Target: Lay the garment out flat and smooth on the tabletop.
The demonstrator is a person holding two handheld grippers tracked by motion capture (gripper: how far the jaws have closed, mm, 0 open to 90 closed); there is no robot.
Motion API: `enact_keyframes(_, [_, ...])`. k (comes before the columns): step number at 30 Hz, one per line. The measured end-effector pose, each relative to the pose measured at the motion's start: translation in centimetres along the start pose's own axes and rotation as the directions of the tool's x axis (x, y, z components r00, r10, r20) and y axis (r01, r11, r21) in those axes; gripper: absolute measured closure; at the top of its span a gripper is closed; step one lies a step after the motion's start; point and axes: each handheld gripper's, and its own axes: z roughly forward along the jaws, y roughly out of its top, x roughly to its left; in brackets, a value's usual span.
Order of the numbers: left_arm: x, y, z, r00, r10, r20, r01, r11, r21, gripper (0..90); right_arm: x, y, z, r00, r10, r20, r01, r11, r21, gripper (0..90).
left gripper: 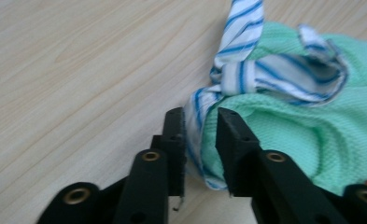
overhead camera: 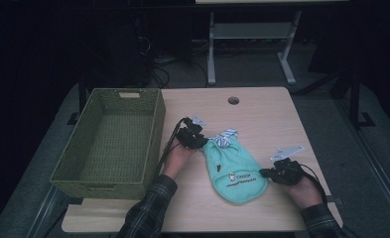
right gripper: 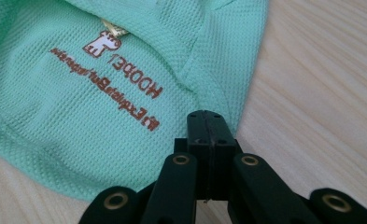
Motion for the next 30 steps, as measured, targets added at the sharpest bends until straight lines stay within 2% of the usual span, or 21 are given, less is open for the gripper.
enact_keyframes(4, [0.2, 0.0, 0.2, 0.9999, -0.011, 0.009, 0.011, 0.9999, -0.008, 61.5, -0.1, 0.0, 0.0, 1.0000, -0.006, -0.003, 0.006, 1.000, 0.001, 89.9])
enact_keyframes(7, [0.3, -0.1, 0.7, 0.9999, -0.011, 0.009, 0.011, 0.9999, -0.001, 62.0, 0.0, 0.1, 0.0, 0.9999, -0.015, 0.003, 0.015, 1.000, 0.000, 89.9])
enact_keyframes(10, [0.4, -0.2, 1.0, 0.9997, -0.015, 0.020, 0.015, 0.9999, 0.002, 69.4, -0.1, 0.6, -0.4, 1.0000, -0.008, -0.004, 0.008, 1.000, -0.029, 89.9])
enact_keyframes(12, [0.5, -0.3, 1.3, 0.9996, -0.004, 0.029, 0.003, 0.9996, 0.029, 74.8, 0.1, 1.0, -0.5, 0.9999, -0.009, -0.006, 0.009, 0.999, -0.043, 89.9])
enact_keyframes(14, [0.4, -0.4, 1.2, 0.9996, -0.003, 0.029, 0.002, 0.9997, 0.023, 79.6, 0.1, 1.2, -0.5, 0.9997, -0.023, -0.004, 0.023, 0.999, -0.048, 89.9])
enact_keyframes(20, [-0.4, -1.0, 0.3, 0.9991, 0.007, 0.042, -0.009, 0.9991, 0.040, 83.6, 0.2, 1.2, -0.7, 0.9998, -0.020, -0.001, 0.020, 0.998, -0.056, 89.9])
enact_keyframes(27, [-2.1, -2.3, -1.0, 0.9974, 0.006, 0.072, -0.010, 0.9981, 0.061, 83.8, 0.7, 1.7, -0.7, 0.9994, -0.004, -0.033, 0.001, 0.996, -0.085, 89.9])
enact_keyframes(30, [-2.6, -2.7, -1.4, 0.9964, 0.006, 0.085, -0.012, 0.9979, 0.064, 83.8, 1.0, 1.9, -0.4, 0.9989, -0.012, -0.046, 0.008, 0.996, -0.094, 89.9])
